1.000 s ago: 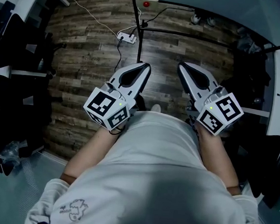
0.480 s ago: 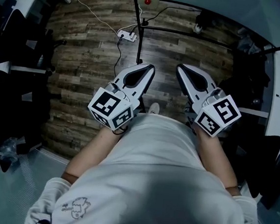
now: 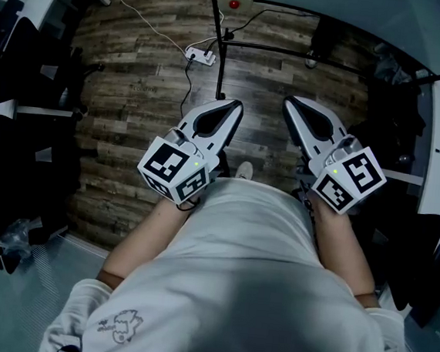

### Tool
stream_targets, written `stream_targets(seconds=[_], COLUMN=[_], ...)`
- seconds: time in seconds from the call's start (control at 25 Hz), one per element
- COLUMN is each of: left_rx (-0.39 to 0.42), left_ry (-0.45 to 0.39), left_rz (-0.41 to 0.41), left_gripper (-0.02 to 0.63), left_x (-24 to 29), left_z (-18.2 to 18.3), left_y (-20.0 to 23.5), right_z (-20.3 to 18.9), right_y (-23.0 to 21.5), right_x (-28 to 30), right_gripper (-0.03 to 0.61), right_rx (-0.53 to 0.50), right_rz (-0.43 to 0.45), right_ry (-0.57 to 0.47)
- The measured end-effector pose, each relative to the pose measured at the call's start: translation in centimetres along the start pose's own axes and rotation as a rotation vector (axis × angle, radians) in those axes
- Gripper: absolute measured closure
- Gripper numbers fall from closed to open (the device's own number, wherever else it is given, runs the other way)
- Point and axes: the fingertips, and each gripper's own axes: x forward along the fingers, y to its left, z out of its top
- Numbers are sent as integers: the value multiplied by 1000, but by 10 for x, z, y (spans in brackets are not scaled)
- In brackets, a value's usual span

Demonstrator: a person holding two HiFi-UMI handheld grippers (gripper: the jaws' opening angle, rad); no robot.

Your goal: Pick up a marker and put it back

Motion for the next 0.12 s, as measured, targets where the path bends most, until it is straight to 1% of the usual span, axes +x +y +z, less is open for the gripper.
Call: stream_targets(seconds=[0.12], left_rx=[2], left_ry=[1], left_rz=[5], left_gripper=[609], left_x=[2], left_z=[2], left_y=[8], right_z=[2], right_y=[-4], right_x=[7], right_gripper=[568], right_rx=[-3], right_rz=[2], right_ry=[0])
